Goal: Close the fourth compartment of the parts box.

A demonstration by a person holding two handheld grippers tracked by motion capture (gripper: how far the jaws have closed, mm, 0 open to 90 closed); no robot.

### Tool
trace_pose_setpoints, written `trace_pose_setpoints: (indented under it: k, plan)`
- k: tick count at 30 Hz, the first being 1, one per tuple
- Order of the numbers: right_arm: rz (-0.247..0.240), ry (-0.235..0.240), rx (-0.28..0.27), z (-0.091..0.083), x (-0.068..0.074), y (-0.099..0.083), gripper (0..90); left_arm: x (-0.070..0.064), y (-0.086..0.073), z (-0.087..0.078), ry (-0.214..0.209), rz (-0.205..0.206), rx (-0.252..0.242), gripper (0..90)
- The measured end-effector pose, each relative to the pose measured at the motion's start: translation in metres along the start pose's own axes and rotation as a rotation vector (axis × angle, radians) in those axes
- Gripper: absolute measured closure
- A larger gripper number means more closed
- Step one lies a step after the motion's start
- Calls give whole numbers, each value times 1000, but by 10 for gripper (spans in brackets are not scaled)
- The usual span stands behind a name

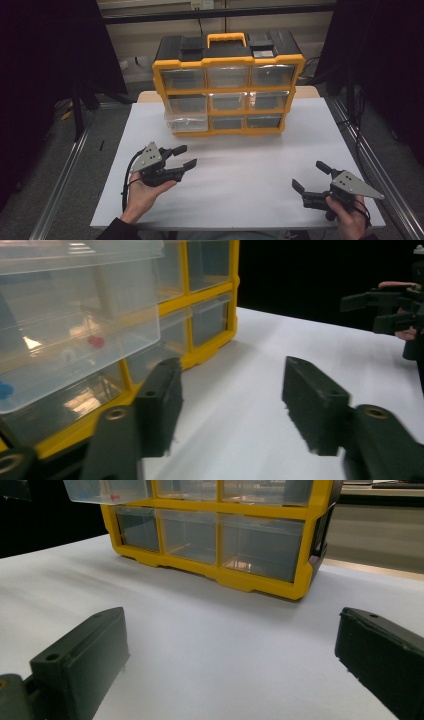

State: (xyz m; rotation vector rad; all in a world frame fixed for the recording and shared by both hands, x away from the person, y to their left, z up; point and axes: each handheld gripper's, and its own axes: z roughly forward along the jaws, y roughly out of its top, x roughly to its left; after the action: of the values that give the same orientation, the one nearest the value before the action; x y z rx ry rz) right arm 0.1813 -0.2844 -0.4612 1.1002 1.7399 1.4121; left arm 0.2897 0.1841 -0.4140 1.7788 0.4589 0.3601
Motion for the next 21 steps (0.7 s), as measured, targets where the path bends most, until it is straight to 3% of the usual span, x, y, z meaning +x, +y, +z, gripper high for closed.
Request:
trace_pose_setpoints:
  k: [2,5,6,11,12,18,21]
  plan:
    - [1,-1,1,0,0,0,4,-2,0,2,-30,16,-4,523]
    - [1,0,0,0,0,0,4,-2,3,5,-32,20,-10,572]
    - [1,-3,1,0,0,0,4,-1,4,5,-18,34,3,599]
    - [1,0,0,0,0,0,4,-1,6,12,-31,10,-37,719]
    - [0,0,-1,0,0,0,4,1,7,12,-28,31,-26,736]
    - [2,4,-3,0,0,0,4,5,7,16,-17,21,-17,882]
    - [1,2,1,0,0,0,4,7,6,16,0,27,-3,900]
